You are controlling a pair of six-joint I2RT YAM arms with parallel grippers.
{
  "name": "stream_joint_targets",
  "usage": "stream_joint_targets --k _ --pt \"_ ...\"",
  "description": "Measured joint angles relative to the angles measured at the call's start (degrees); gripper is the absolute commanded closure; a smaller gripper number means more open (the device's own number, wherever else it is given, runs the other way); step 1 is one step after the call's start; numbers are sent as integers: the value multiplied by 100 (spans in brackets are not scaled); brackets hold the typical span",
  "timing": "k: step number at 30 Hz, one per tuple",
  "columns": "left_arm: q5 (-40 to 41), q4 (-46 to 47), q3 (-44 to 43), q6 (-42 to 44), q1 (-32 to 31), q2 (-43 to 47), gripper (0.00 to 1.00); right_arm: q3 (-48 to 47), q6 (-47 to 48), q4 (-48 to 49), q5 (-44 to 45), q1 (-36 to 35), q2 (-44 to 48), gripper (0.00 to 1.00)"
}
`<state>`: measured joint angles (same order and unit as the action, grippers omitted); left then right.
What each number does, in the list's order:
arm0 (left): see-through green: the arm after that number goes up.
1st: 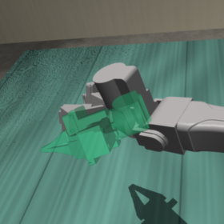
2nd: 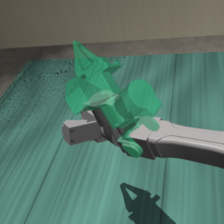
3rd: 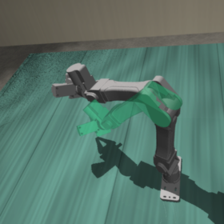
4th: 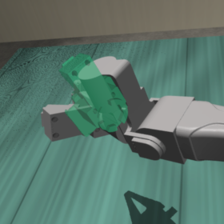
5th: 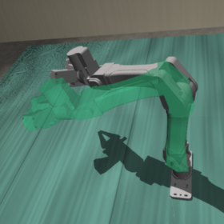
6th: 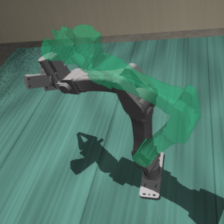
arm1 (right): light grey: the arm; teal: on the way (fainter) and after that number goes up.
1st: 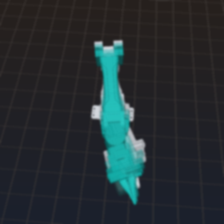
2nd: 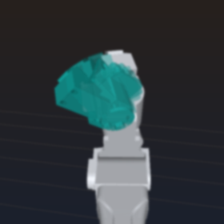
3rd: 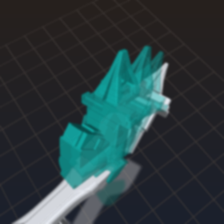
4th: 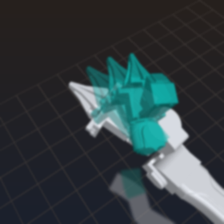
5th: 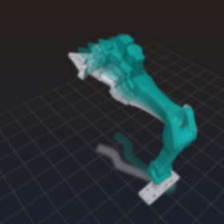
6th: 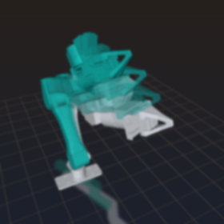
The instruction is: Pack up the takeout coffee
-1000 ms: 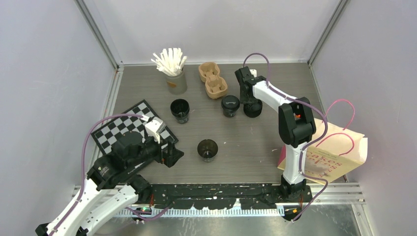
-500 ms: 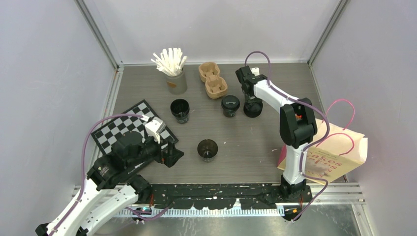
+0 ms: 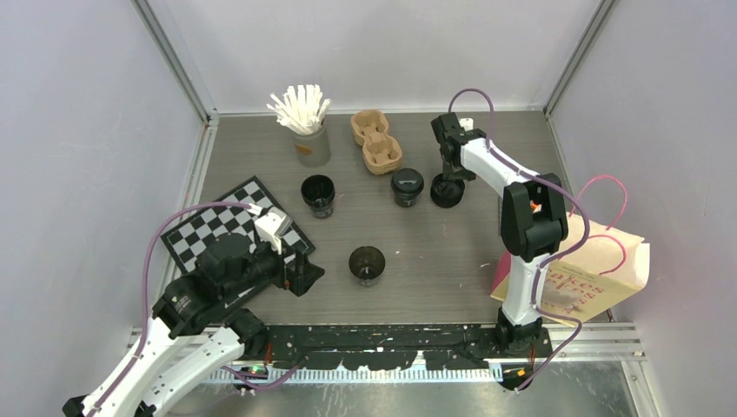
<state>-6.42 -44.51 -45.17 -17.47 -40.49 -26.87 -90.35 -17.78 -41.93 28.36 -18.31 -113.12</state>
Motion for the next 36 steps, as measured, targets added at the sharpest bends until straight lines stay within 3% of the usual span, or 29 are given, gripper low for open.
stream_joint_targets --k 11,18,25,36 --pt "-2 0 0 15 0 31 0 142 4 -28 -168 81 0 60" --pt "-2 0 0 17 0 39 0 229 11 -20 -223 81 0 72" --pt "-2 0 0 17 0 39 0 243 37 -7 -157 85 0 75" --pt "-4 0 2 17 0 39 0 304 223 0 -39 85 7 93"
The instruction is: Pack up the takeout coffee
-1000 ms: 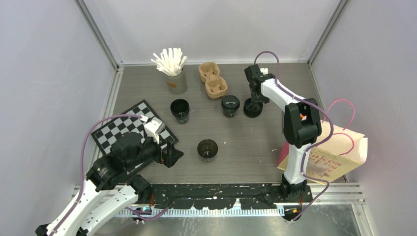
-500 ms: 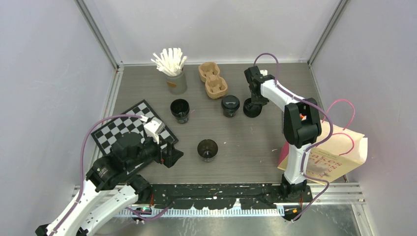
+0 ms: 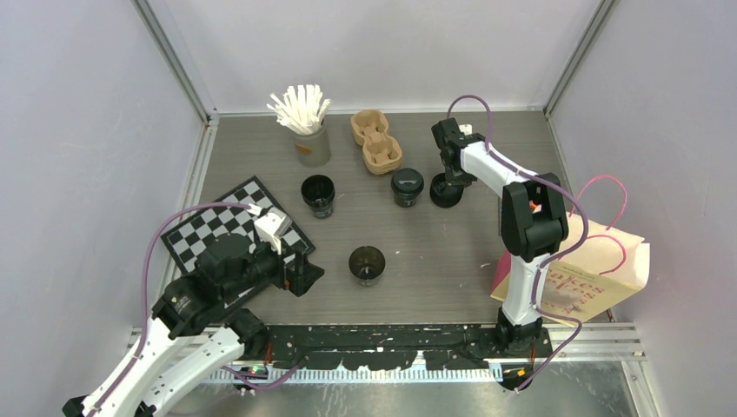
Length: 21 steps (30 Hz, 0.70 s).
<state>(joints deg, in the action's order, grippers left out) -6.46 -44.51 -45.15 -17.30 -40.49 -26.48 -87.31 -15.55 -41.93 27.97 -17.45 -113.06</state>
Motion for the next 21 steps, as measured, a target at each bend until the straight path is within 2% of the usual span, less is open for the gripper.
stream_joint_targets --k 4,21 --pt "0 0 4 0 0 0 0 0 28 15 0 2 0 99" --pt "0 2 7 0 0 -20 0 -26 203 -105 234 2 348 99"
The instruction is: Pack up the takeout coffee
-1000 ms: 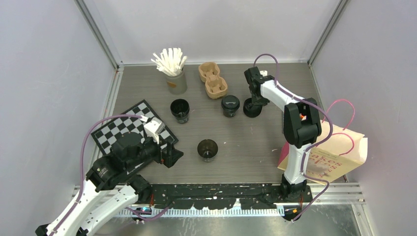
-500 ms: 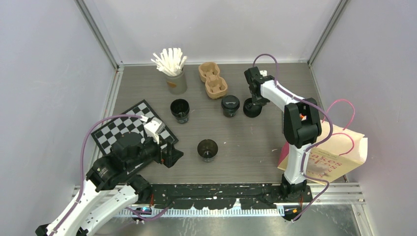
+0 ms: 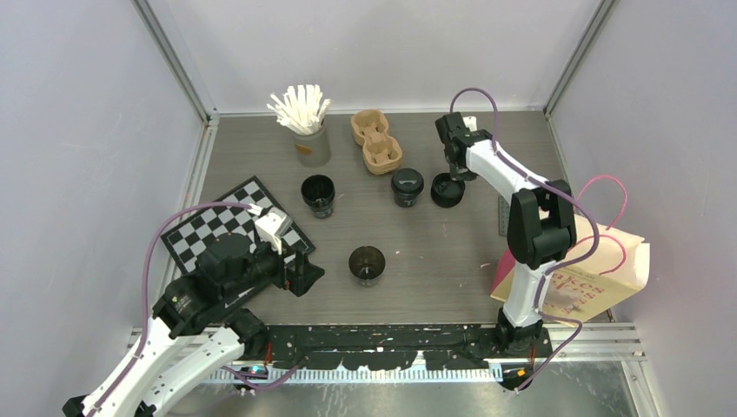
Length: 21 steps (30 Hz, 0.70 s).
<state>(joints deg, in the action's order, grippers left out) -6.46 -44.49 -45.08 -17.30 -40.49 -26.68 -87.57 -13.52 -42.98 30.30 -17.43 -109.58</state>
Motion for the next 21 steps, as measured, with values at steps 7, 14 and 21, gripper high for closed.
stream_joint_targets --k 7,14,21 --pt "0 -2 0 0 0 -57 0 -9 63 -13 -7 -2 350 83" --pt "0 0 2 0 0 -66 0 -9 -46 28 -411 0 345 57" --pt "0 0 2 0 0 -63 0 -7 33 92 -750 4 170 62"
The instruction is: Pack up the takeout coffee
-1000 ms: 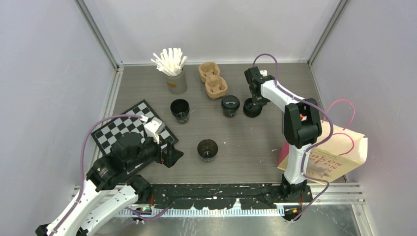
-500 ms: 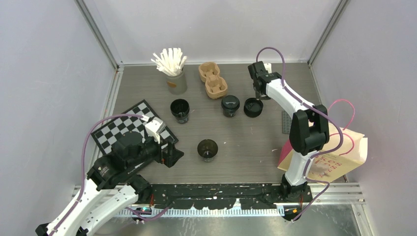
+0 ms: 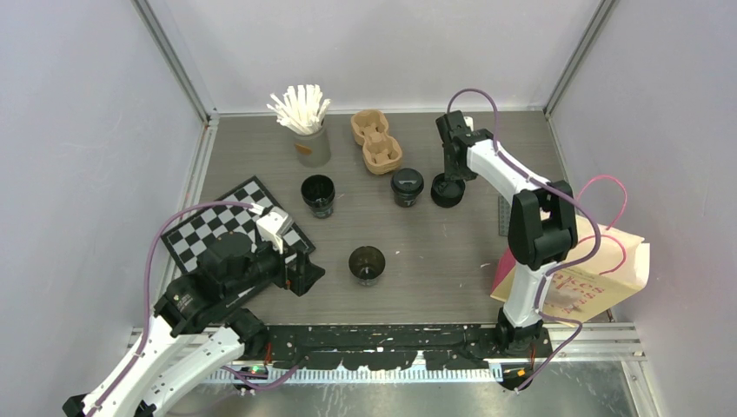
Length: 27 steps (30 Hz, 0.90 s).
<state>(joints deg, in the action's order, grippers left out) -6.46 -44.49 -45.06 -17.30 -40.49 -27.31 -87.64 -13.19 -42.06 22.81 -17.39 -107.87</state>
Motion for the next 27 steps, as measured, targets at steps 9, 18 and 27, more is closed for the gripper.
stream_joint_targets --k 9,18,27 --pt "0 0 31 0 0 0 0 37 48 -4 -35 92 -168 60" --pt "0 0 31 0 0 0 0 44 66 -4 -92 177 -295 59" --pt "0 0 31 0 0 0 0 44 81 -4 -133 199 -393 65"
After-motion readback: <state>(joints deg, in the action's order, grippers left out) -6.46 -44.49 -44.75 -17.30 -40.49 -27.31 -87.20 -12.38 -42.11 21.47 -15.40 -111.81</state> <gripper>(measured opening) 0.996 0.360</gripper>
